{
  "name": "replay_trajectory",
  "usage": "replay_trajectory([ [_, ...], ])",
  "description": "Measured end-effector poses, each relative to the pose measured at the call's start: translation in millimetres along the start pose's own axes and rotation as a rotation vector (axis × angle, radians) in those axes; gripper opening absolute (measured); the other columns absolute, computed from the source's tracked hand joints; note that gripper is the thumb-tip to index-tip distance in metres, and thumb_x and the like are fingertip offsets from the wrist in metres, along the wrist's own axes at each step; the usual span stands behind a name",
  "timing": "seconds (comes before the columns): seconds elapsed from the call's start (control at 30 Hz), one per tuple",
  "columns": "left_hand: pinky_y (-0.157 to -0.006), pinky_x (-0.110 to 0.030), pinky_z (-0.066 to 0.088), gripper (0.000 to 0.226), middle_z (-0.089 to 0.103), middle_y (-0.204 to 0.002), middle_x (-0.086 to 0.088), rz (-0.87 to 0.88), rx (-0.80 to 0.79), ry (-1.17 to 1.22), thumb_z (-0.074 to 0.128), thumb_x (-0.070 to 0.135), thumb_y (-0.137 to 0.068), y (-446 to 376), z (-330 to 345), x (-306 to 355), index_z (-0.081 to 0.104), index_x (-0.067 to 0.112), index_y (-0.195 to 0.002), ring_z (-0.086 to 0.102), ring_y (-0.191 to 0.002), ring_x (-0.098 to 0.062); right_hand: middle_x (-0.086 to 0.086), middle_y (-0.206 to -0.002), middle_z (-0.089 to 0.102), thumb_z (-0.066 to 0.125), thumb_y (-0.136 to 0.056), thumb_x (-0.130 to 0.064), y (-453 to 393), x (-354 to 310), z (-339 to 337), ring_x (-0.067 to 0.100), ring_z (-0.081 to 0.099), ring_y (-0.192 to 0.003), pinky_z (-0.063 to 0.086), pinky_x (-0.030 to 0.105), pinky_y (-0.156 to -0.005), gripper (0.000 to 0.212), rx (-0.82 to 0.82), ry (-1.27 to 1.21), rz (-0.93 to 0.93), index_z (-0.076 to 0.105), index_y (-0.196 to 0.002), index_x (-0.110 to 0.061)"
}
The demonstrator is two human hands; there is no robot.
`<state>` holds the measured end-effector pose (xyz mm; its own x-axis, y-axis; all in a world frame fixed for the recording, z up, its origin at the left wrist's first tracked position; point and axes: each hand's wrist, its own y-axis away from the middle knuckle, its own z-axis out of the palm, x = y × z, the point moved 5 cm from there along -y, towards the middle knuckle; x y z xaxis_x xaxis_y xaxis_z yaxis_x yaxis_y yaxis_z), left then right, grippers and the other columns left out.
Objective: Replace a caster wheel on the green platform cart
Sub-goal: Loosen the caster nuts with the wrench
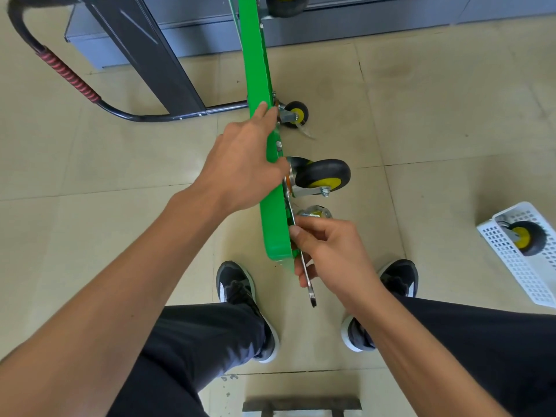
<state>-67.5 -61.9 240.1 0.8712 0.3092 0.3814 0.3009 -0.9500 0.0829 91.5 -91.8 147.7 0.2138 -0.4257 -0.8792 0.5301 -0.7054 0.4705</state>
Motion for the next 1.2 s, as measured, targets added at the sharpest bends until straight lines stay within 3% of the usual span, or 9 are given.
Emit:
replay_trajectory([
  [0.17, -0.108, -0.032, 0.038, 0.074, 0.018, -0.165, -0.01, -0.071, 0.014, 0.013, 0.064, 0.027, -0.091, 0.1, 0.3, -5.2, 0.03, 0.011, -0.154, 0.042, -0.139, -0.031, 0.022, -0.09, 0.071, 0.058, -0.1, -0.011, -8.2, 6.6, -1.6, 0.029, 0.06, -0.052, 0.058, 0.045, -0.051, 0.023, -0.061, 0.13, -0.022, 0.072, -0.119, -0.013],
  [0.33, -0.101, -0.024, 0.039, 0.073, 0.031, -0.161, -0.007, -0.091, 0.016, 0.063, 0.063, 0.026, -0.09, -1.9, 1.3, -7.4, 0.031, 0.011, -0.154, 0.041, -0.139, -0.025, 0.014, -0.101, 0.07, 0.061, -0.099, -0.01, -23.8, 17.3, -11.0, 0.026, 0.064, -0.058, 0.062, 0.043, -0.059, 0.031, -0.07, 0.209, -0.02, 0.067, -0.129, -0.011],
  [0.5, -0.102, -0.022, 0.038, 0.077, 0.027, -0.163, -0.004, -0.101, 0.0, 0.112, 0.063, 0.025, -0.09, -2.2, 3.1, -9.7, 0.026, 0.013, -0.157, 0.037, -0.142, -0.022, 0.011, -0.105, 0.071, 0.061, -0.098, -0.008, -38.7, 27.9, -17.8, 0.035, 0.069, -0.077, 0.061, 0.048, -0.07, 0.034, -0.02, 0.294, -0.089, 0.066, -0.131, -0.012],
  [0.77, -0.087, -0.007, 0.029, 0.074, 0.031, -0.161, -0.004, -0.115, 0.003, 0.129, 0.064, 0.026, -0.09, -1.4, 1.8, -9.8, 0.03, 0.017, -0.156, 0.042, -0.137, -0.022, 0.009, -0.101, 0.068, 0.061, -0.096, -0.002, -39.3, 27.8, -18.9, 0.027, 0.068, -0.085, 0.06, 0.031, -0.07, 0.033, 0.026, 0.398, -0.264, 0.067, -0.128, -0.006],
  [0.9, -0.076, -0.018, 0.043, 0.077, 0.05, -0.149, -0.002, -0.13, 0.007, 0.164, 0.063, 0.029, -0.089, -2.4, 4.0, -13.3, 0.029, 0.022, -0.157, 0.058, -0.102, -0.022, 0.005, -0.106, 0.067, 0.059, -0.098, -0.006, -37.6, 23.8, -16.7, 0.019, 0.066, -0.083, 0.056, 0.02, -0.065, 0.033, 0.017, 0.444, -0.254, 0.066, -0.13, -0.008],
  [0.97, -0.08, -0.02, 0.044, 0.078, 0.052, -0.147, -0.002, -0.132, 0.013, 0.174, 0.064, 0.03, -0.088, -3.3, 5.2, -15.1, 0.029, 0.022, -0.157, 0.058, -0.112, -0.021, 0.005, -0.104, 0.068, 0.059, -0.099, -0.008, -33.0, 21.6, -19.3, 0.012, 0.065, -0.077, 0.051, 0.014, -0.06, 0.032, 0.011, 0.444, -0.194, 0.066, -0.13, -0.01],
  [1.03, -0.085, -0.023, 0.047, 0.079, 0.052, -0.147, -0.003, -0.131, 0.009, 0.174, 0.065, 0.03, -0.087, -3.6, 6.2, -16.8, 0.029, 0.02, -0.156, 0.057, -0.118, -0.02, 0.007, -0.093, 0.069, 0.06, -0.098, -0.008, -25.8, 20.9, -23.2, 0.014, 0.064, -0.067, 0.051, 0.017, -0.056, 0.028, 0.007, 0.417, -0.142, 0.068, -0.125, -0.011],
  [1.13, -0.092, -0.025, 0.049, 0.08, 0.05, -0.149, -0.005, -0.118, 0.005, 0.17, 0.066, 0.028, -0.086, -3.6, 5.9, -18.0, 0.03, 0.017, -0.156, 0.057, -0.12, -0.022, 0.01, -0.088, 0.069, 0.062, -0.097, -0.008, -13.2, 17.3, -29.7, 0.021, 0.066, -0.059, 0.058, 0.036, -0.057, 0.017, 0.026, 0.384, -0.098, 0.07, -0.107, -0.02],
  [1.2, -0.09, -0.022, 0.049, 0.08, 0.047, -0.152, -0.005, -0.118, 0.0, 0.177, 0.067, 0.026, -0.086, -2.8, 5.4, -18.3, 0.029, 0.016, -0.156, 0.057, -0.121, -0.021, 0.008, -0.089, 0.068, 0.062, -0.097, -0.009, -6.0, 16.0, -33.3, 0.026, 0.067, -0.059, 0.059, 0.036, -0.055, 0.016, 0.022, 0.341, -0.057, 0.07, -0.102, -0.021],
])
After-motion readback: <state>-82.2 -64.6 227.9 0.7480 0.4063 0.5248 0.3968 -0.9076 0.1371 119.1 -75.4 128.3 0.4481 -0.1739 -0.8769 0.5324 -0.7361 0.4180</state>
